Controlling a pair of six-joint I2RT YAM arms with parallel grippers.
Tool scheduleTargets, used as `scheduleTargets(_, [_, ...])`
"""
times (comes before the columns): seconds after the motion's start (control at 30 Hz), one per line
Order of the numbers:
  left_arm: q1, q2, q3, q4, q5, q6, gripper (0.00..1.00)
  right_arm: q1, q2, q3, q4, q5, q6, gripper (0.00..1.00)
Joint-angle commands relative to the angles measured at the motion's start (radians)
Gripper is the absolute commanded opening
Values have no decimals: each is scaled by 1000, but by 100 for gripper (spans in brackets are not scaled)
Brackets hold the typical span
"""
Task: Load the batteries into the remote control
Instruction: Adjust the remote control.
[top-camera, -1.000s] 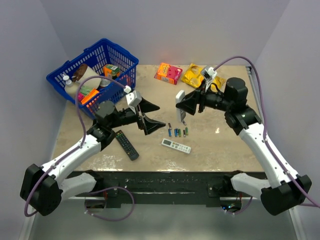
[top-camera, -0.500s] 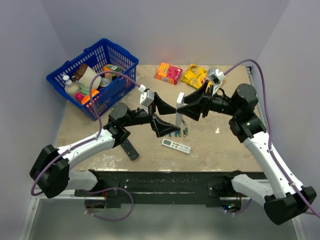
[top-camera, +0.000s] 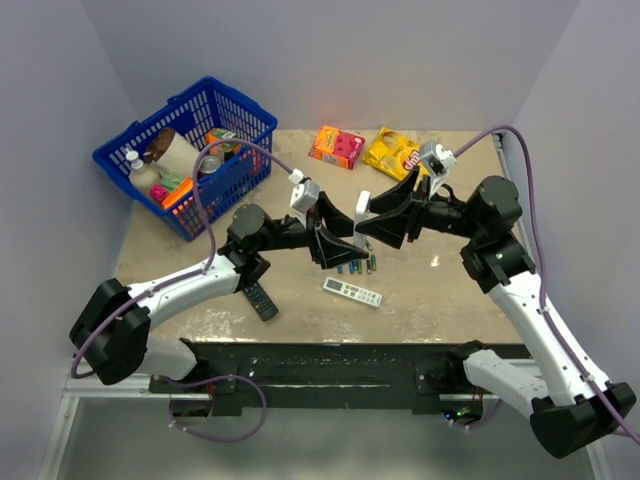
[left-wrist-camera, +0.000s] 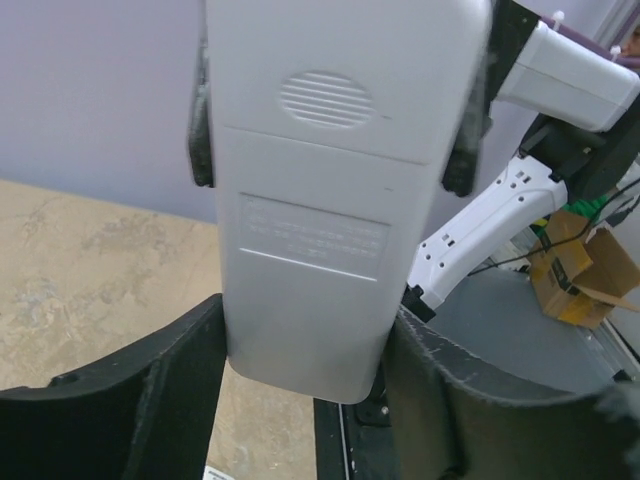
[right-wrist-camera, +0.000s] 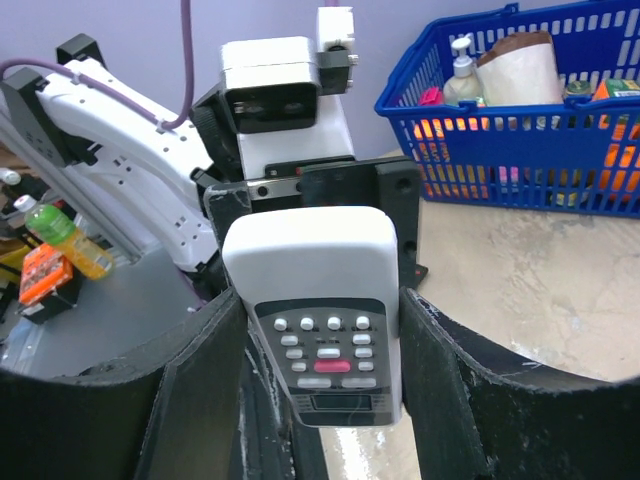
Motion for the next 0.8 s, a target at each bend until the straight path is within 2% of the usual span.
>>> scheduleTargets(0.0, [-5, -25, 41, 32, 6, 44, 55, 5, -19, -4, 52, -37, 12, 24])
scheduleTargets(0.03, [-6, -27, 43, 22, 9, 50, 51, 5, -20, -4, 52, -39, 12, 24])
scheduleTargets(0.07, [-5, -27, 43, 14, 12, 55, 42, 6, -19, -4, 51, -39, 10, 26])
scheduleTargets(0.17, [-5, -37, 54, -91, -21, 125, 31, 6, -13, 5, 29, -34, 1, 40])
scheduleTargets(0.2, [-5, -42, 64, -136, -37, 157, 29, 5, -10, 11, 19, -31, -5, 58])
scheduleTargets(0.3, [-5, -73, 112, -387, -151, 338, 23, 5, -13, 45, -55, 16, -48, 81])
scheduleTargets(0.33, [-5, -89, 126, -532, -196, 443, 22, 5, -11, 54, -108, 41, -54, 90])
scheduleTargets(0.37, [-5, -96, 152, -599, -287, 494, 20, 6, -11, 72, -138, 84, -60, 94])
scheduleTargets(0.43, [-5, -116, 173, -764, -384, 629, 19, 6, -2, 100, -242, 127, -80, 98])
scheduleTargets(0.53, [-5, -143, 198, -919, -564, 751, 18, 5, 18, 169, -391, 250, -111, 98])
scheduleTargets(0.7, [-5, -188, 209, -1035, -692, 852, 18, 5, 61, 246, -536, 412, -39, 93])
scheduleTargets(0.77, [-5, -197, 210, -1069, -715, 884, 18, 6, 87, 253, -555, 425, 1, 91])
